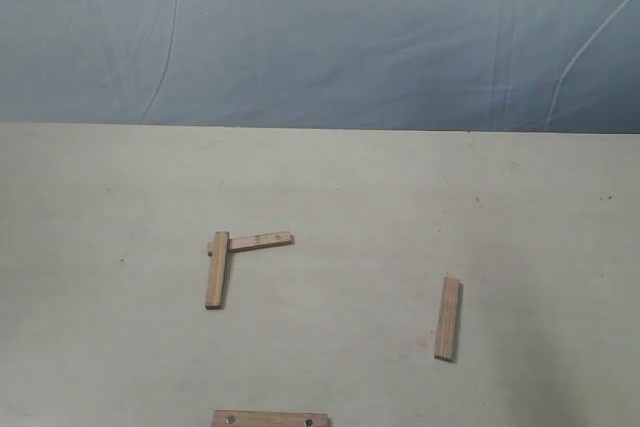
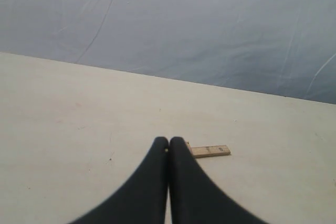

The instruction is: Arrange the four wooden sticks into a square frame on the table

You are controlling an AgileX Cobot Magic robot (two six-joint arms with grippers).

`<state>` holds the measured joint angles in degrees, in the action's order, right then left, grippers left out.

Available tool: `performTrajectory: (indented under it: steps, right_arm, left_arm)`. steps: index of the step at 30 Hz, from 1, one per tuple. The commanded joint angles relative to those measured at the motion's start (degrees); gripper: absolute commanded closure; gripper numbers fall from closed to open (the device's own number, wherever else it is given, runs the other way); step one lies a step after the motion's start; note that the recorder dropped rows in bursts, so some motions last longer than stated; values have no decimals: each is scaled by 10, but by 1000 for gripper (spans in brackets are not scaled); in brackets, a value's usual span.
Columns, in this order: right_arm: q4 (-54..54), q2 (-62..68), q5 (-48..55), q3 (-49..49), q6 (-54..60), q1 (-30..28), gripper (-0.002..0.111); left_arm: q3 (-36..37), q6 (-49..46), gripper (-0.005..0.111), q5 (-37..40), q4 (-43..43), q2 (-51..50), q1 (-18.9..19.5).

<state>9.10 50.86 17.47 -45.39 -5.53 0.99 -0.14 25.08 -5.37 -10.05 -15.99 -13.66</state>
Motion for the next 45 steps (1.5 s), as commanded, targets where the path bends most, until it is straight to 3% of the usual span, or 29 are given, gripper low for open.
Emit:
performTrajectory:
  steps: [1,5,7,11,13,16,20,25,33,36,38,45]
  right_arm:
    - [-10,176,249,-119,66,55,109]
    - [-10,287,341,-166,72,121,103]
    - [-10,323,331,-166,69,156,91]
    - [-10,398,297,-166,8,213,56]
    - [-19,447,279,-166,-51,244,52]
    - [-70,487,241,-166,-163,275,52]
    - [-221,547,199,-166,-365,308,53]
    - [-280,598,177,-166,-411,310,53]
    - [-244,628,152,-166,-412,293,54]
    - [-237,628,150,-166,-409,293,75]
    - [-221,627,151,-166,-379,293,108]
    - [-160,599,209,-242,-253,302,109]
  left_arm:
    - [1,2,107,3,-1,4,-2]
    - [1,2,107,3,-1,4,-2]
    - [1,2,107,3,-1,4,-2]
    - [1,2,107,3,-1,4,-2]
    - [1,2,107,3,1,4,-2]
    - [1,3,107,3,1,4,-2]
    - [1,3,107,3,1,4,-2]
    - [1,4,107,3,4,4,-2]
    - [1,4,107,2,4,4,-2]
    - [1,4,107,2,4,4,-2]
    - [1,4,107,2,4,4,-2]
    - [1,8,107,1,4,4,-2]
